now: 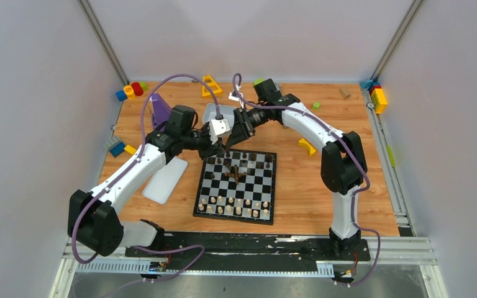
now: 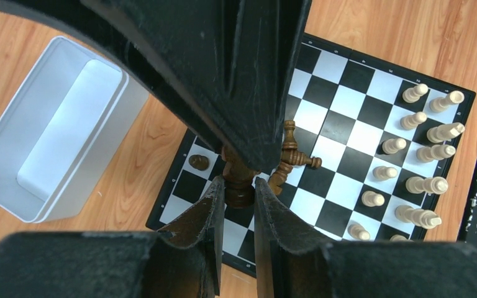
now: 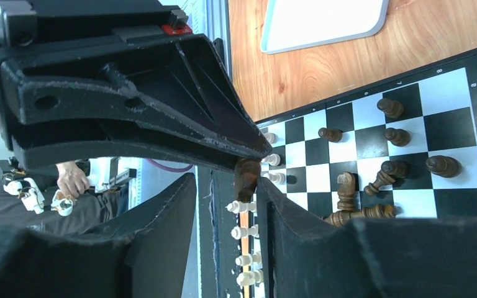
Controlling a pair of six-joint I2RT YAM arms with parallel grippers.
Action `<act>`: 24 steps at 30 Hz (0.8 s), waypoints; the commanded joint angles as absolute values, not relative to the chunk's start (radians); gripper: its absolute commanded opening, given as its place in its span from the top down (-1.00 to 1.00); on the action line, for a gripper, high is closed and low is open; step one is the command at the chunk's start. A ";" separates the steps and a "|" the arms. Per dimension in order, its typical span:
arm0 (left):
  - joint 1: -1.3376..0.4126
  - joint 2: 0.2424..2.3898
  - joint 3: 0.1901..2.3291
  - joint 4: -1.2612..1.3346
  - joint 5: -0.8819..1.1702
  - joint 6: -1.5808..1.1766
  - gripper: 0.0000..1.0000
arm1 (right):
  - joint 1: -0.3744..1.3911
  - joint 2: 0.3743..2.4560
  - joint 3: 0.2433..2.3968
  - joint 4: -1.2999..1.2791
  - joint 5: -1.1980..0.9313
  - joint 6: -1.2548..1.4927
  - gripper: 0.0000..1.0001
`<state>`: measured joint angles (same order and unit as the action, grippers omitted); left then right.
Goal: Set up the chess pieces on the board
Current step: Place the chess piece on the chessboard.
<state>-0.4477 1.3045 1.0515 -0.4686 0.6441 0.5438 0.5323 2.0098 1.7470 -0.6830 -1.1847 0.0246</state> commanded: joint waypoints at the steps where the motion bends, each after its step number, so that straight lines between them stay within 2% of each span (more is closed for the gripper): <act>1: -0.461 1.314 1.077 -0.432 0.630 0.540 0.63 | 0.545 2.032 1.798 -0.656 -1.222 0.040 0.24; 12: -0.463 1.322 1.072 -0.417 0.611 0.529 0.63 | 0.551 2.038 1.775 -0.657 -1.215 0.037 0.48; 17: -0.463 1.324 1.072 -0.414 0.605 0.522 0.61 | 0.553 2.038 1.772 -0.658 -1.200 0.033 0.80; 19: -0.463 1.324 1.072 -0.409 0.596 0.518 0.53 | 0.551 2.034 1.772 -0.660 -1.184 0.029 0.94; 20: -0.463 1.323 1.071 -0.408 0.594 0.515 0.41 | 0.551 2.030 1.773 -0.665 -1.168 0.022 1.00; 24: -0.462 1.306 1.067 -0.404 0.562 0.502 0.04 | 0.513 1.991 1.776 -0.696 -1.080 -0.027 1.00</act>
<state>-0.4587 1.3170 1.0519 -0.4553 0.5945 0.5262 0.5369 2.0422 1.7531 -0.6842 -1.1297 0.0277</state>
